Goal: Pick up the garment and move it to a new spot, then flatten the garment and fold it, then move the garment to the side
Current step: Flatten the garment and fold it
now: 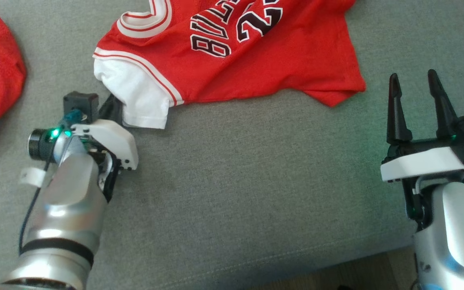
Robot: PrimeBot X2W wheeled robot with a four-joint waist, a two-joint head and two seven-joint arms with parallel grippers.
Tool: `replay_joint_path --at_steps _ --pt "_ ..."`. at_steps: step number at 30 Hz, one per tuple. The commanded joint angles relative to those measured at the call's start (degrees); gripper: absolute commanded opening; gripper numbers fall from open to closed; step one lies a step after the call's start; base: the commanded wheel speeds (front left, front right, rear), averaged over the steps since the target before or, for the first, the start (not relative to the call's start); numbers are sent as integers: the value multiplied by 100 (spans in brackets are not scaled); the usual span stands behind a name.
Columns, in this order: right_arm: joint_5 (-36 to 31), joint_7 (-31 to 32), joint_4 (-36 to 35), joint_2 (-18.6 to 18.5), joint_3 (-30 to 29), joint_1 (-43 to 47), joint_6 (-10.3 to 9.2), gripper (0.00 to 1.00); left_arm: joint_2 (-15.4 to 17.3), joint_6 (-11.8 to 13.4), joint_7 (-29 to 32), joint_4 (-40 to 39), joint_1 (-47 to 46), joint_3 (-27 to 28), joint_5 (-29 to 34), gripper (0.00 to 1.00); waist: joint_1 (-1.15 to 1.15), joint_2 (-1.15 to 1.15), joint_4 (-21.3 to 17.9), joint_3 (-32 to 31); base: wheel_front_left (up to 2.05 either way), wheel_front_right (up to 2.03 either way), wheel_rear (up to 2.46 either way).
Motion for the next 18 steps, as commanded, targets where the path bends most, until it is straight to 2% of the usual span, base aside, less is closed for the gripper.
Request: replay_joint_path --at_steps 1,4,7,13,18 --pt "-2 -4 -172 -13 127 -155 -4 100 122 -13 25 65 -28 76 26 0 0 0 -3 -4 0 0 0" --pt "-9 0 -149 -13 108 -158 -4 100 129 -3 25 24 -73 107 -27 0 0 0 6 -30 0 0 0" --pt "24 31 -57 -13 55 -133 -4 100 158 113 25 -381 -1 255 -130 0 0 0 54 -104 0 0 0" --pt "107 57 260 -13 15 -54 -4 100 192 390 25 -1915 512 736 -305 0 0 0 261 -344 0 0 0" --pt "174 101 563 -13 -71 -17 -4 100 128 464 25 -3051 1075 1006 -268 0 0 0 480 -566 0 0 0"
